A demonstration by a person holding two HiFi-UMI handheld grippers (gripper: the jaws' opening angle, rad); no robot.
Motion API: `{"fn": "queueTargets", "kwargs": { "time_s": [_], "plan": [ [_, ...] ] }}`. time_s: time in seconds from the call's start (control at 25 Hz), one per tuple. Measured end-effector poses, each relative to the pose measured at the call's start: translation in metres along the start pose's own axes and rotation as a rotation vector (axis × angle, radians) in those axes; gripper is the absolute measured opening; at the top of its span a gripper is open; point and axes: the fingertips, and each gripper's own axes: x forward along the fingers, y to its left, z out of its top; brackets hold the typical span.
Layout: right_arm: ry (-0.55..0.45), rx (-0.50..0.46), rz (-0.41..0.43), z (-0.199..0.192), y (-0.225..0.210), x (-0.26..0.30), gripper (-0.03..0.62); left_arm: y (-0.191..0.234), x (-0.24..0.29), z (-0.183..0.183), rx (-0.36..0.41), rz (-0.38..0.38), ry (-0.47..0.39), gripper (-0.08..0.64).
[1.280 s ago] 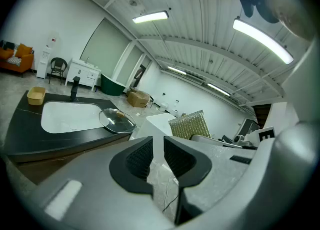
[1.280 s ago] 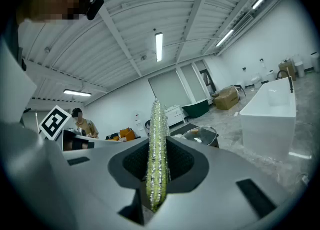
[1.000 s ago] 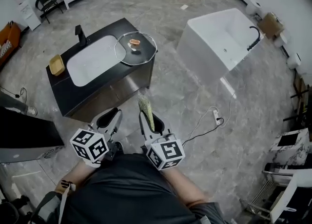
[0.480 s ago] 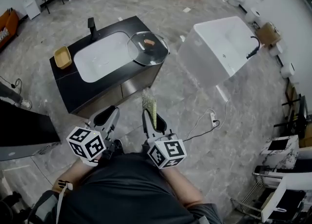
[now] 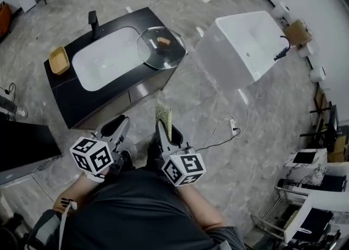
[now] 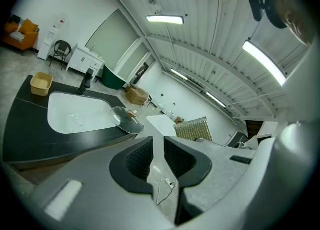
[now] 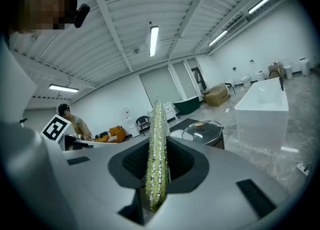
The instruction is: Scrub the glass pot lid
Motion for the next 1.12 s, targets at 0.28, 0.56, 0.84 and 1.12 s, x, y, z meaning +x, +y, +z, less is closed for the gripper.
{"fn": "queueTargets", "kwargs": {
  "time_s": [0.28, 0.56, 0.84, 1.12],
  "plan": [
    [-0.046, 0.037, 0.035, 0.05, -0.075, 0.05, 0.064, 0.003, 0.074, 0.037, 0.024, 0.081, -0.031, 0.071],
    [-0.025, 0.096, 0.099, 0.093, -0.142, 0.092, 0.064, -0.014, 0.141, 0.072, 0.032, 0.164, -0.066, 0.071],
    [0.03, 0.129, 0.129, 0.107, -0.188, 0.12, 0.064, -0.018, 0.181, 0.084, -0.003, 0.23, -0.066, 0.071],
    [0.09, 0.156, 0.094, 0.091, -0.203, 0.167, 0.064, 0.021, 0.203, 0.1, -0.045, 0.239, -0.045, 0.071]
  ]
}}
